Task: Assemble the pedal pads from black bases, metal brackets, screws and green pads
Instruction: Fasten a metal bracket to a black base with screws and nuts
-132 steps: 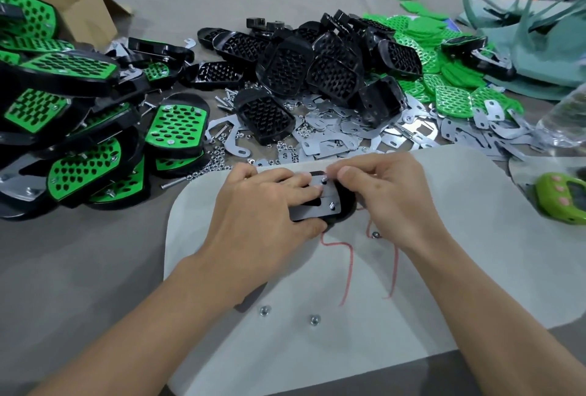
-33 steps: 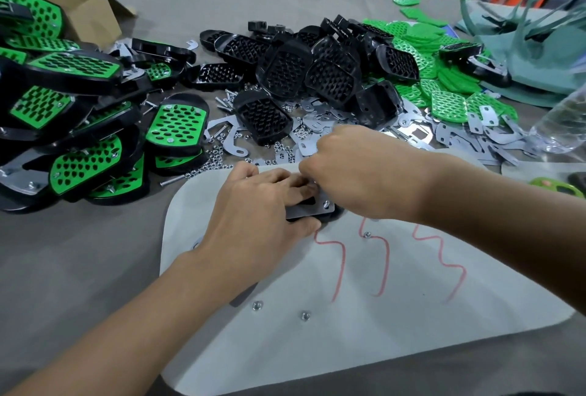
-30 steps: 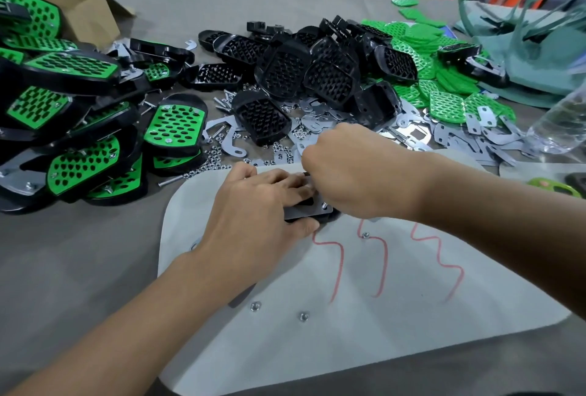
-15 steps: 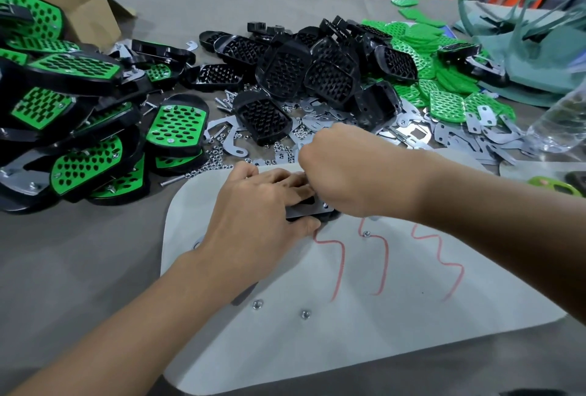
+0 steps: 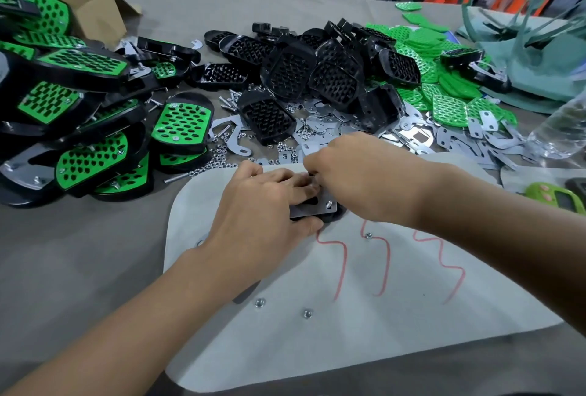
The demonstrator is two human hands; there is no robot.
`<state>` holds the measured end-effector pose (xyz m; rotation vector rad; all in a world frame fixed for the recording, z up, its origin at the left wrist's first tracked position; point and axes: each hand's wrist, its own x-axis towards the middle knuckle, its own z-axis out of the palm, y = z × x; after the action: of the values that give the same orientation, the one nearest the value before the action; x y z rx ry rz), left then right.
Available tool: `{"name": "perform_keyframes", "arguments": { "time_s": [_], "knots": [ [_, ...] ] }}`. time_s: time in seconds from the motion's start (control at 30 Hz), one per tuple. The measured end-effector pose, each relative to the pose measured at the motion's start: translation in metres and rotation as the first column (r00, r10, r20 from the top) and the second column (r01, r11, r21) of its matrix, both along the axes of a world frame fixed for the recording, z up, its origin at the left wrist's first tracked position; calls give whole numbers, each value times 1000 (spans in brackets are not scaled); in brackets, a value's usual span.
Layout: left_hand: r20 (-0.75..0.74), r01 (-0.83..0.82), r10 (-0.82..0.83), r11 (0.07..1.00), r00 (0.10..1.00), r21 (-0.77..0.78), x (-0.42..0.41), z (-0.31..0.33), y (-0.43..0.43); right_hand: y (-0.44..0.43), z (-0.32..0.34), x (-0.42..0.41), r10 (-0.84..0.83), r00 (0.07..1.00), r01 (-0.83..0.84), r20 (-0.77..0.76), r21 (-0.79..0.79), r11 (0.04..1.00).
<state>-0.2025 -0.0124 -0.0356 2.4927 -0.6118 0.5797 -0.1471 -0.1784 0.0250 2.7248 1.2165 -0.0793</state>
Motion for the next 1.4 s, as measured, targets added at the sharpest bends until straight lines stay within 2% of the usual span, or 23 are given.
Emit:
{"name": "perform_keyframes", "arguments": {
  "time_s": [0.1,0.23,0.33,0.4,0.47,0.6,0.67,0.77,0.9,1.07,1.2,1.33,1.4],
  "knots": [
    [-13,4,-4,1000,1000,-14,-1,-1,0,4,1,0,28,998,-25,47,-66,998],
    [-52,8,-9,1000,999,-16,-1,0,2,7,-3,-2,-34,996,43,81,-106,993],
    [-52,14,-14,1000,999,-6,-1,0,2,-1,1,1,-103,992,104,67,-5,995],
    [-17,8,-8,1000,1000,24,-1,2,2,-3,3,2,-78,997,78,-4,61,995],
    [19,14,-15,999,1000,43,-1,3,2,1,8,0,-20,999,20,-51,0,1000],
    [-10,27,-27,999,1000,42,-1,4,1,6,9,-6,103,992,-91,71,-150,984],
    [-14,28,-27,999,1000,41,-1,3,1,7,7,-6,80,993,-65,85,-170,983],
    [-27,25,-25,1000,999,18,-1,2,0,6,5,0,-4,999,8,40,-121,993],
    [-56,13,-12,1000,998,14,-1,1,1,1,5,6,-91,996,92,-19,73,993],
    [-24,12,-11,1000,1000,27,-1,3,0,7,9,-3,33,999,-33,-4,-65,997],
    [-46,6,-4,1000,999,29,-1,3,0,13,8,-4,3,999,1,33,-121,993],
    [-25,0,0,1000,1000,13,-2,2,0,7,7,1,-100,994,100,51,-4,995],
    [-10,-16,16,1000,1000,21,-2,3,0,8,4,-4,-100,993,100,60,-1,995]
  ]
}}
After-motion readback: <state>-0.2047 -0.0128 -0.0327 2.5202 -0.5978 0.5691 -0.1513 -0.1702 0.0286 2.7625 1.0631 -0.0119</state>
